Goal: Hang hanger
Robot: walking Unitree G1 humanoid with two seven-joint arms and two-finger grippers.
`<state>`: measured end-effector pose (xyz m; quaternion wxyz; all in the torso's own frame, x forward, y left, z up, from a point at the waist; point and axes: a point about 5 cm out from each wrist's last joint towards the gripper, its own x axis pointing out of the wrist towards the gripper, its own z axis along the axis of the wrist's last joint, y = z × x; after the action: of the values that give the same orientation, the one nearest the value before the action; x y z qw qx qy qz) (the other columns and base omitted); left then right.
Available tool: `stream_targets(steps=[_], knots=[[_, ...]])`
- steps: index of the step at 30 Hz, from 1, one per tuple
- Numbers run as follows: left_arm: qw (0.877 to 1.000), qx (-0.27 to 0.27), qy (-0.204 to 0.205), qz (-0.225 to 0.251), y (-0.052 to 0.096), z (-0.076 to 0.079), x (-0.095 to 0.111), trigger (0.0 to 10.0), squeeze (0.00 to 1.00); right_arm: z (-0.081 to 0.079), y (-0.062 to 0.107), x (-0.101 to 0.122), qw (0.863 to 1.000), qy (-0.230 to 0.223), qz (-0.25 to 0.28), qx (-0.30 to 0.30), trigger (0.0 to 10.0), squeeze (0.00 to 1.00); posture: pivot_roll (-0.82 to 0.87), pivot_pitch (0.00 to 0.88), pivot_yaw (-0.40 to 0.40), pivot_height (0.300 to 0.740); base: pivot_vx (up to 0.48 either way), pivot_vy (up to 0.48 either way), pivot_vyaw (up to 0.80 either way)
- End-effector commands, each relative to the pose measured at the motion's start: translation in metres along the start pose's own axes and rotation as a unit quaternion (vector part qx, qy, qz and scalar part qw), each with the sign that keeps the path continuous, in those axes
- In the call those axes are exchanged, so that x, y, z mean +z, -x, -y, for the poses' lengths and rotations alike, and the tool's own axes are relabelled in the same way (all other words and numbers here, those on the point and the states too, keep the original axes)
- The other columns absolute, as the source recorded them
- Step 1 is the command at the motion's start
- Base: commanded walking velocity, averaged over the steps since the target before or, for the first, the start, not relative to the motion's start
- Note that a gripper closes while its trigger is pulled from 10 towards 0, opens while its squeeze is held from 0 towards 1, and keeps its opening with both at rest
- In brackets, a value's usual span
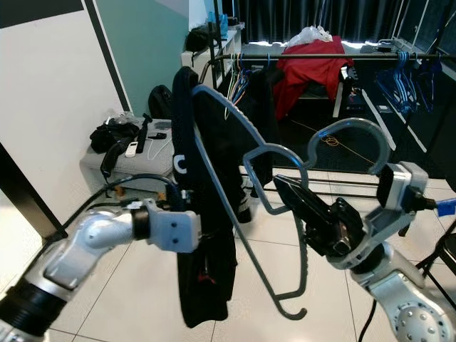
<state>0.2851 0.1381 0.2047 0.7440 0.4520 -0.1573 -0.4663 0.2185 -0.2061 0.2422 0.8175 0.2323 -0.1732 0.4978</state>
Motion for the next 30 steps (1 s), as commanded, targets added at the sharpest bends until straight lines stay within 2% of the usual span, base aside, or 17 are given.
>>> stream_targets(steps=[1,5,6,8,9,10,11,12,13,15,16,17,18,19,20,23,30], knots=[[1.000,-0.008,0.006,0.004,0.002,0.001,0.002,10.0,0.00,-0.004,-0.003,0.004,0.999,0.004,0.021,0.024,10.0,0.00,-0.10,0.000,0.013,0.740,0.000,0.000,0.00],[0.999,0.012,0.037,0.004,0.018,-0.011,0.000,10.0,0.00,-0.003,0.001,0.011,0.999,0.019,0.018,0.031,10.0,0.00,-0.10,0.000,0.013,0.740,0.000,0.000,0.00],[0.997,0.052,0.050,0.011,0.026,-0.025,0.001,10.0,0.00,-0.003,0.003,0.013,0.999,0.024,0.012,0.035,10.0,0.00,-0.09,0.000,0.012,0.740,0.000,0.000,0.00],[0.997,0.052,0.050,0.011,0.026,-0.025,0.001,10.0,0.00,-0.003,0.003,0.013,0.999,0.024,0.012,0.035,10.0,0.00,-0.09,0.000,0.012,0.740,0.000,0.000,0.00],[0.993,0.099,0.060,0.019,0.033,-0.040,0.002,10.0,0.00,-0.003,0.006,0.015,0.999,0.027,0.006,0.038,10.0,0.00,-0.08,0.000,0.009,0.740,0.000,0.000,0.00],[0.993,0.099,0.060,0.019,0.033,-0.040,0.002,10.0,0.00,-0.003,0.006,0.015,0.999,0.027,0.006,0.038,10.0,0.00,-0.08,0.000,0.009,0.740,0.000,0.000,0.00],[0.971,0.216,0.092,0.044,0.037,-0.066,0.007,10.0,0.00,-0.004,0.011,0.018,0.999,0.028,-0.002,0.043,10.0,0.00,-0.08,0.000,0.007,0.740,0.000,0.000,0.00],[0.971,0.216,0.092,0.044,0.037,-0.066,0.007,10.0,0.00,-0.004,0.011,0.018,0.999,0.028,-0.002,0.043,10.0,0.00,-0.08,0.000,0.007,0.740,0.000,0.000,0.00],[0.939,0.311,0.126,0.079,0.039,-0.083,0.013,10.0,0.00,-0.005,0.015,0.021,0.999,0.028,-0.008,0.046,10.0,0.00,-0.08,0.000,0.006,0.740,0.000,0.000,0.00],[0.939,0.311,0.126,0.079,0.039,-0.083,0.013,10.0,0.00,-0.005,0.015,0.021,0.999,0.028,-0.008,0.046,10.0,0.00,-0.08,0.000,0.006,0.740,0.000,0.000,0.00],[0.904,0.379,0.160,0.116,0.035,-0.089,0.021,10.0,0.00,-0.006,0.018,0.023,0.998,0.027,-0.012,0.049,10.0,0.00,-0.08,0.000,0.005,0.740,0.000,0.000,0.00],[0.904,0.379,0.160,0.116,0.035,-0.089,0.021,10.0,0.00,-0.006,0.018,0.023,0.998,0.027,-0.012,0.049,10.0,0.00,-0.08,0.000,0.005,0.740,0.000,0.000,0.00],[0.875,0.420,0.190,0.148,0.031,-0.089,0.029,10.0,0.00,-0.007,0.020,0.024,0.998,0.025,-0.015,0.052,10.0,0.00,-0.08,0.000,0.005,0.740,0.000,0.000,0.00],[0.855,0.439,0.217,0.172,0.028,-0.086,0.034,10.0,0.00,-0.007,0.021,0.024,0.998,0.024,-0.016,0.054,10.0,0.00,-0.07,0.000,0.005,0.740,0.000,0.000,0.00],[0.855,0.439,0.217,0.172,0.028,-0.086,0.034,10.0,0.00,-0.007,0.021,0.024,0.998,0.024,-0.016,0.054,10.0,0.00,-0.07,0.000,0.005,0.740,0.000,0.000,0.00],[0.834,0.445,0.259,0.199,0.028,-0.083,0.038,10.0,0.00,-0.007,0.021,0.023,0.998,0.019,-0.019,0.058,10.0,0.00,-0.06,0.000,0.006,0.740,0.000,0.000,0.00],[0.820,0.419,0.314,0.232,0.026,-0.078,0.041,10.0,0.00,-0.006,0.023,0.024,0.998,0.017,-0.021,0.060,10.0,0.00,-0.06,0.000,0.007,0.740,0.000,0.000,0.00]])
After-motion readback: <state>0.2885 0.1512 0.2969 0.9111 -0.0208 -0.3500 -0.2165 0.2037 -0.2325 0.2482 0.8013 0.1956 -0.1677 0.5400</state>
